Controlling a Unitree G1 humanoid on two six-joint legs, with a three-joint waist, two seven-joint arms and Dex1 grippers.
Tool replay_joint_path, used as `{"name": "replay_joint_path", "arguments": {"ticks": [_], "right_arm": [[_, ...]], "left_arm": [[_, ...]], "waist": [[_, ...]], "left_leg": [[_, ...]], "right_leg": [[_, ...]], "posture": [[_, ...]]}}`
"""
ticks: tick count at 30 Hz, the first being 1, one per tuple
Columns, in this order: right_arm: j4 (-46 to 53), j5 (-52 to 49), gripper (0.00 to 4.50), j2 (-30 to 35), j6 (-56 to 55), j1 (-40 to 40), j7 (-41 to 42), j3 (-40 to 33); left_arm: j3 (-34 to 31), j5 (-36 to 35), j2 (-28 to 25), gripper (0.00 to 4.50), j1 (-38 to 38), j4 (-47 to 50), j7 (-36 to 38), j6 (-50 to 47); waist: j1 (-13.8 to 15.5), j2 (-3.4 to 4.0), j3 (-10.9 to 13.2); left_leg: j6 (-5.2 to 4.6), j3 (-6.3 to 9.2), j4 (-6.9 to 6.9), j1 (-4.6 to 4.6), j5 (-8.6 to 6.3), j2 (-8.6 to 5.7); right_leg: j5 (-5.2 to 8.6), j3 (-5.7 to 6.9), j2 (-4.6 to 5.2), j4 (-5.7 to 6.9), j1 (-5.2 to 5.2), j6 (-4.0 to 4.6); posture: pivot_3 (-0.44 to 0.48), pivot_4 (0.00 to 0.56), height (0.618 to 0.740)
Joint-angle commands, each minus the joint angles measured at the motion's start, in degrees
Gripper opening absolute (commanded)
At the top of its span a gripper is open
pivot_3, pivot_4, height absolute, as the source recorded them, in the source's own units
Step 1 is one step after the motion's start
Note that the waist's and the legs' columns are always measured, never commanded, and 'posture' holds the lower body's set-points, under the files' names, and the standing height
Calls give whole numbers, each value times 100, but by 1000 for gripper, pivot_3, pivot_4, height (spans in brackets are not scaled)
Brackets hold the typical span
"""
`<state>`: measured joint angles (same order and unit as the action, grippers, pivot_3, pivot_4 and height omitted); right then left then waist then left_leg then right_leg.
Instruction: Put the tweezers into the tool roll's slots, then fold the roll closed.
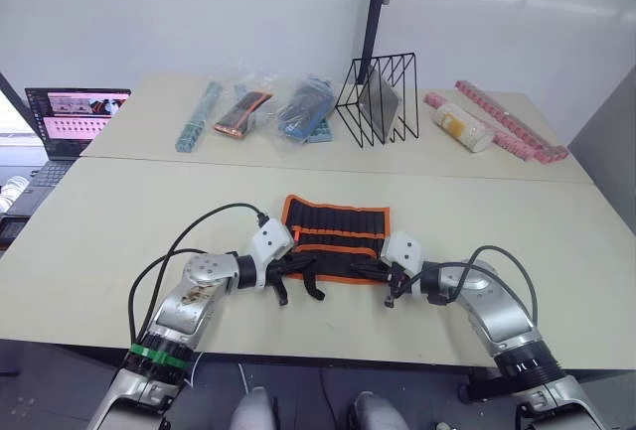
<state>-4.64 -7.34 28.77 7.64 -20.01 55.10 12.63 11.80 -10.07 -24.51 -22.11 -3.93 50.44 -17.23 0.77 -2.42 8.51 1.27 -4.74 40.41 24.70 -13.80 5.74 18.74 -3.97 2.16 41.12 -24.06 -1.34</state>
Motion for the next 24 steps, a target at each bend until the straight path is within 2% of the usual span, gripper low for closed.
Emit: {"name": "replay_joint_path", "arguments": {"ticks": [1, 10, 18, 24], "right_arm": [[190, -12, 0, 9, -6, -30, -17, -43], [1138, -245, 0, -409, 498, 115, -371, 82], [655, 404, 0, -967, 436, 128, -1060, 594], [403, 629, 0, -789, 457, 364, -1321, 515]], "left_arm": [[218, 199, 71, 37, 163, -266, -60, 21], [276, 247, 100, 37, 369, -185, -86, 67], [259, 253, 79, 37, 366, -99, -108, 92], [206, 248, -7, 37, 352, -124, -52, 153]], "waist": [[-6, 2, -2], [-20, 39, -24], [-18, 40, -26], [-14, 42, -37]], "left_leg": [[0, 0, 0, -1, 0, 0], [0, 1, -4, -6, 0, 0], [0, 0, -4, -6, 0, 0], [0, 0, -4, -7, 0, -1]], "right_leg": [[0, 0, 0, 0, 1, 0], [0, -1, -1, 1, 2, 0], [0, -1, 0, 0, 2, 0], [0, -1, 0, 0, 3, 0]], "posture": [[0, 150, 687], [0, 150, 687], [0, 150, 687], [0, 150, 687]]}}
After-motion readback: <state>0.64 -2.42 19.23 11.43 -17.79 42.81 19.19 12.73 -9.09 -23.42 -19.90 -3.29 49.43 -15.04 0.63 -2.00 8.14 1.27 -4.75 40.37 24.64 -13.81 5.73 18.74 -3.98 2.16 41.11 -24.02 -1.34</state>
